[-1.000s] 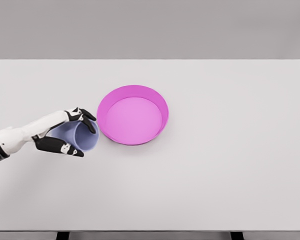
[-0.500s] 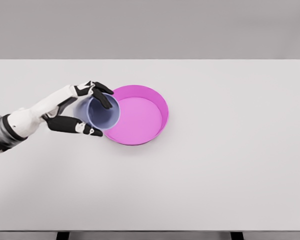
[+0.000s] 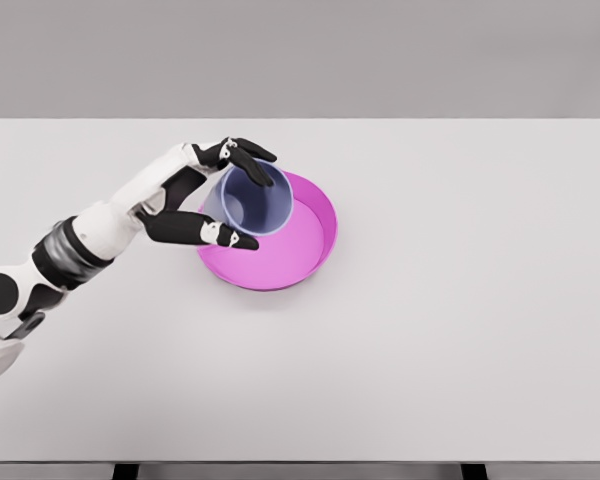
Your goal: Flip the cup with left arm and place it on the plate
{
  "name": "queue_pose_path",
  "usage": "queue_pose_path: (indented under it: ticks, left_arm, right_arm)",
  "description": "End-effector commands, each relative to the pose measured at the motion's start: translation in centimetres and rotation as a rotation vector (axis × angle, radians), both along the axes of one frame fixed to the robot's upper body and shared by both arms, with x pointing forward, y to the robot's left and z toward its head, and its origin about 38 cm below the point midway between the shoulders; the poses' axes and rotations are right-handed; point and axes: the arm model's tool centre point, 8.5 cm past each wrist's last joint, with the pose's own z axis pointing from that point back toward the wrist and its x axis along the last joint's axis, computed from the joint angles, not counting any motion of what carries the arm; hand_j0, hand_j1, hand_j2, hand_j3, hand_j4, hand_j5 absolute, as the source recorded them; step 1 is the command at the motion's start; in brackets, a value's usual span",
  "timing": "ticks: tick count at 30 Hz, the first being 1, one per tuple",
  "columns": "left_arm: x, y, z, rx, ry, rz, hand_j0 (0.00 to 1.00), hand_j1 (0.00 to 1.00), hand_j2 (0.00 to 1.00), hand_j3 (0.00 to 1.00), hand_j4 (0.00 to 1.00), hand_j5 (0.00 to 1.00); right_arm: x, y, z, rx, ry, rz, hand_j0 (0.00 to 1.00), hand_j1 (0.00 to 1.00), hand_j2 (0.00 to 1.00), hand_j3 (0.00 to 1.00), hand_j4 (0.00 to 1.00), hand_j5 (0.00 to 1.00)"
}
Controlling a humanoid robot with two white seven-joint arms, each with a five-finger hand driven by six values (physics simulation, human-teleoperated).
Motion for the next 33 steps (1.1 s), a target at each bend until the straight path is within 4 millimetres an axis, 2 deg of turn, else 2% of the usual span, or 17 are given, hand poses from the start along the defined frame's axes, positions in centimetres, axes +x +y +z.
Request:
queue_pose_path:
  ticks: [1,12,19,24,33]
  left_arm:
    - [0.2,-1.2,-0.2,-0.024,0.033,-0.006,0.49,0.49,0.49,0.49,0.49,0.49]
    - [1.9,-3.1,-1.3,-0.198,0.155,-0.005,0.49,0.49,0.49,0.49,0.49,0.49]
    - [2.6,-3.3,-2.1,-0.362,0.205,0.003,0.49,0.49,0.49,0.49,0.49,0.49]
    - [3.2,-3.6,-4.7,-0.443,0.294,0.04,0.49,0.49,0.49,0.49,0.49,0.49]
    - [4.6,-2.7,-8.8,-0.398,0.377,0.13,0.49,0.49,0.49,0.49,0.49,0.49]
  right_arm:
    - [0.0,0.0,0.0,0.0,-0.001,0.001,1.0,1.0,1.0,1.0,1.0,1.0]
    - [0.0,0.0,0.0,0.0,-0.001,0.001,1.0,1.0,1.0,1.0,1.0,1.0]
    - [0.0,0.0,0.0,0.0,-0.001,0.001,1.0,1.0,1.0,1.0,1.0,1.0]
    - [0.0,0.0,0.0,0.0,-0.001,0.001,1.0,1.0,1.0,1.0,1.0,1.0]
    - [-0.1,0.0,0.0,0.0,0.001,0.0,1.0,1.0,1.0,1.0,1.0,1.0]
